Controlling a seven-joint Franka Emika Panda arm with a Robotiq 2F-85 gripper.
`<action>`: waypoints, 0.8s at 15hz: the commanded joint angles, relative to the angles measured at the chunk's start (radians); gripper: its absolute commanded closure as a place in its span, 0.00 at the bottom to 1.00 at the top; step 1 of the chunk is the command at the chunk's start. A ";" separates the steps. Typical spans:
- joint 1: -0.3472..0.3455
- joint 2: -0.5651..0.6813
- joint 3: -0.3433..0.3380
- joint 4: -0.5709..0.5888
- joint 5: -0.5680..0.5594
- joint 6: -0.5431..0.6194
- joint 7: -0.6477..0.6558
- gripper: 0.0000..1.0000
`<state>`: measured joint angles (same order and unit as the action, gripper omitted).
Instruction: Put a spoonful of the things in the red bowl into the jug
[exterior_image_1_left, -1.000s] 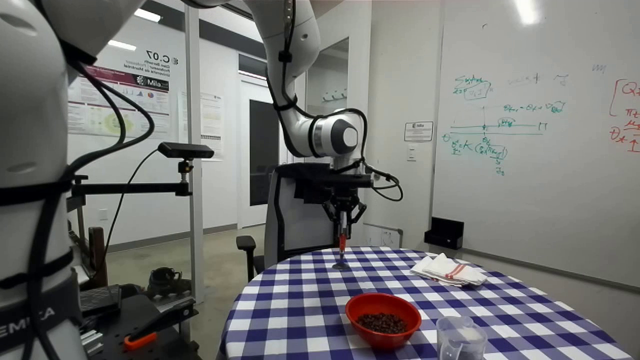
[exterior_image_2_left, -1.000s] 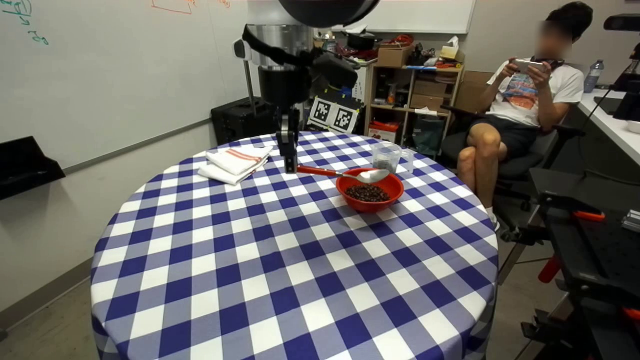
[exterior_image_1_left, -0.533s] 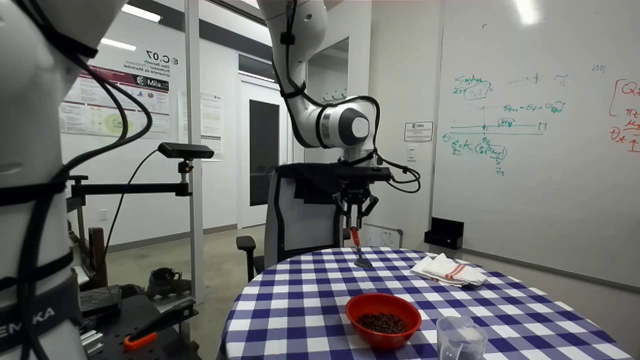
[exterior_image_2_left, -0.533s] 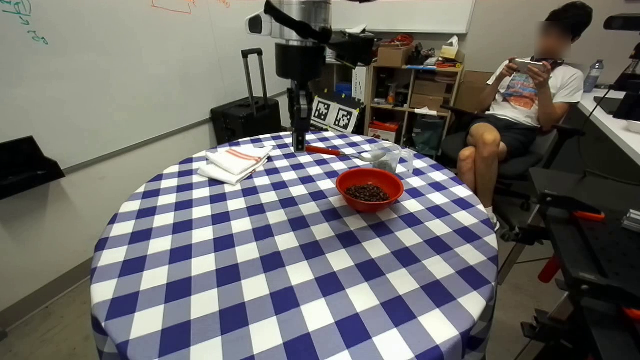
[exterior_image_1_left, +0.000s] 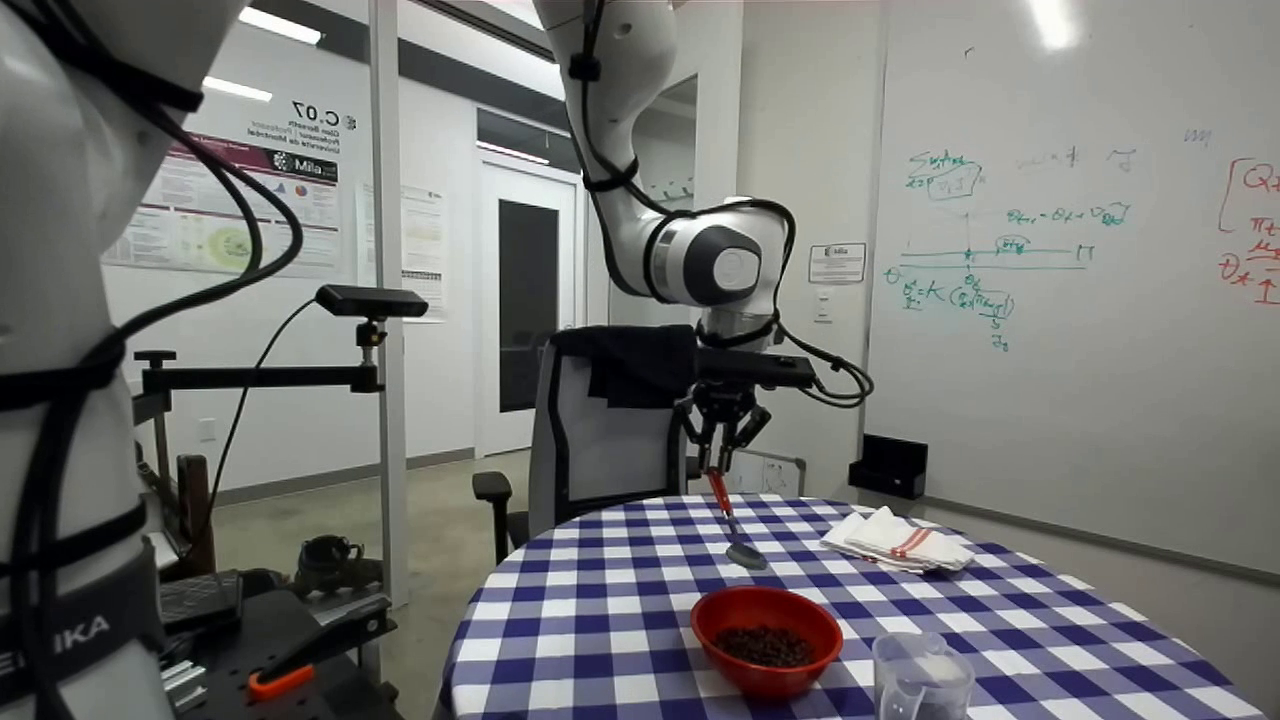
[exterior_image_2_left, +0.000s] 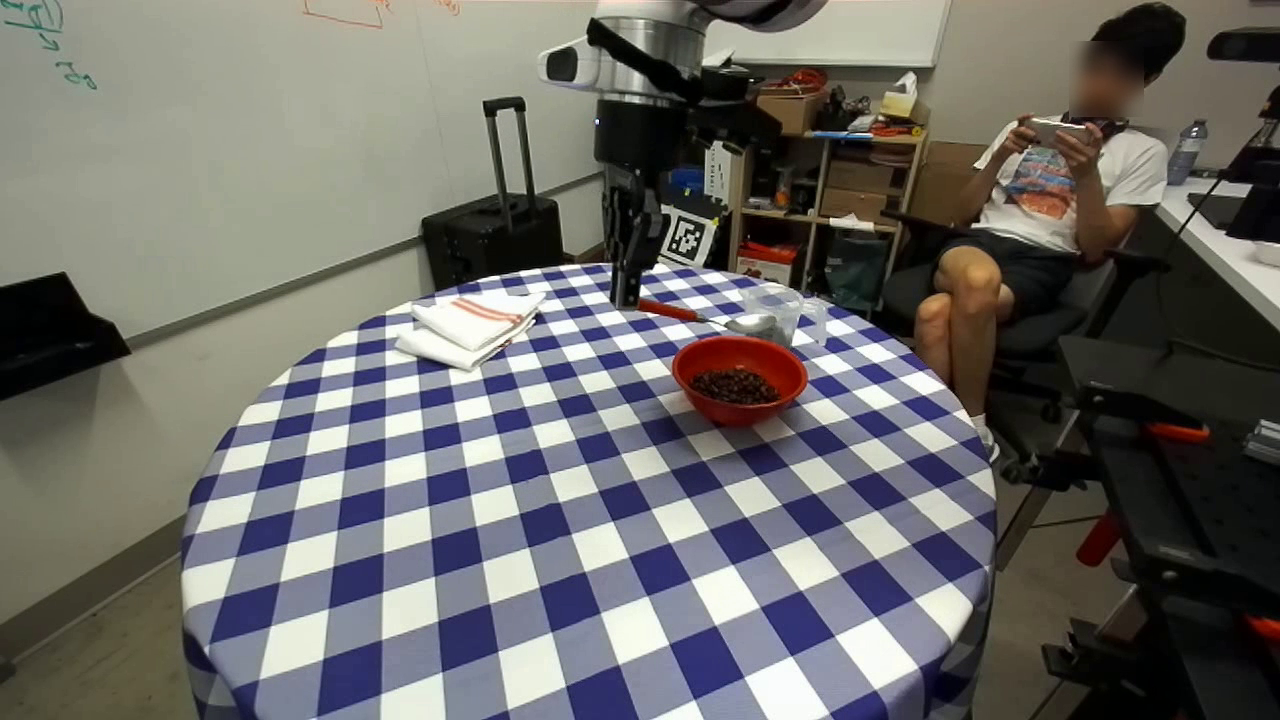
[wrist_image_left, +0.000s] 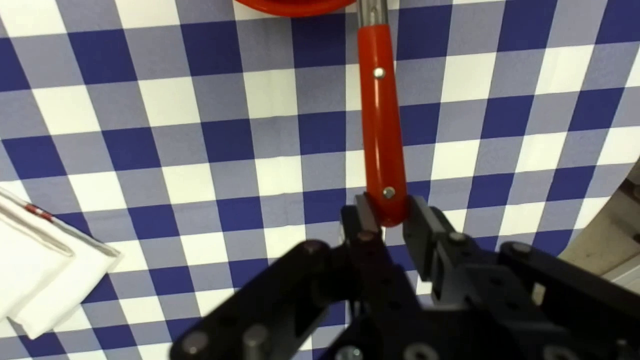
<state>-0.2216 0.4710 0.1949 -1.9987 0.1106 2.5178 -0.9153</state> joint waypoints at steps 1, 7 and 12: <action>-0.033 -0.004 0.016 -0.029 0.071 0.024 -0.113 0.95; -0.049 0.038 0.020 -0.020 0.152 0.025 -0.226 0.95; -0.030 0.056 -0.007 -0.017 0.144 0.008 -0.221 0.80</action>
<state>-0.2598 0.5278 0.1965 -2.0179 0.2480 2.5289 -1.1334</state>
